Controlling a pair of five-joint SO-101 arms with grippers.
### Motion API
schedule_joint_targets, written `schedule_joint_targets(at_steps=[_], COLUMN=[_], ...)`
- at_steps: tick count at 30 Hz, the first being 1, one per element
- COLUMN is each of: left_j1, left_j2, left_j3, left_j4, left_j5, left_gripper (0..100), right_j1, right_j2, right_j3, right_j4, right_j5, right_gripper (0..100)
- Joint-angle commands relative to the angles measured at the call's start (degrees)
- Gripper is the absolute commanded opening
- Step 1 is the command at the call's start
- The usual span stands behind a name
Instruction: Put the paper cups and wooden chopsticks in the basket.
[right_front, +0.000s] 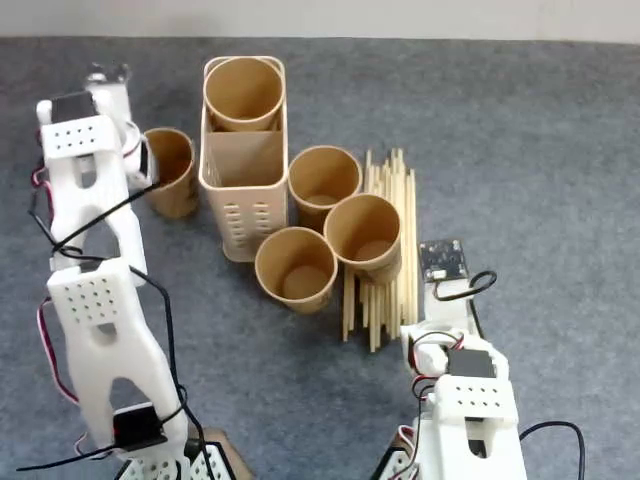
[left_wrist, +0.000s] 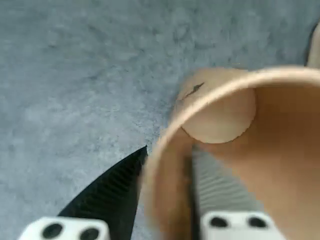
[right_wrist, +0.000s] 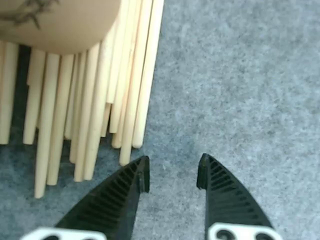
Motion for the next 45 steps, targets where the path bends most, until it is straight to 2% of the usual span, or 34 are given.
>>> schedule_joint_targets(at_steps=[1,8,11,17,20,22,28,38,40,43,45], left_j1=[2.24,3.47,7.25,23.96,28.88,28.88,22.55,22.64,22.46,21.49,20.35], left_j2=[-2.24,-13.67,-20.09,-33.19,-35.91,-35.47,-31.52,-23.25,-23.25,-23.34,-23.34], left_j3=[-5.49,-28.97,-34.51,-33.19,-27.65,-22.46,-11.12,-8.75,-8.75,-10.59,-13.41], left_j4=[0.97,4.57,4.48,4.04,4.04,3.52,-1.93,-4.40,-4.48,-4.04,-4.13], left_j5=[-4.13,-4.04,-1.85,3.69,5.10,6.07,7.30,7.21,7.21,6.95,6.86], left_gripper=[1,0,0,0,0,0,0,1,5,20,26], right_j1=[-0.48,-0.48,-0.48,-0.48,-0.48,-0.48,-0.48,-0.48,-0.48,-0.48,-0.48], right_j2=[-0.04,-0.13,-0.13,-0.04,0.04,0.04,0.04,0.04,0.04,0.04,0.04], right_j3=[-0.40,-0.40,-0.40,-0.40,-0.40,-0.40,-0.40,-0.40,-0.40,-0.40,-0.40], right_j4=[-0.66,-0.66,-0.66,-0.66,-0.66,-0.66,-0.66,-0.66,-0.66,-0.66,-0.66], right_j5=[-0.26,-0.26,-0.26,-0.26,-0.26,-0.26,-0.26,-0.26,-0.26,-0.26,-0.26], right_gripper=[17.3,17.3,17.3,17.3,17.3,17.3,17.3,17.3,17.3,17.3,17.3])
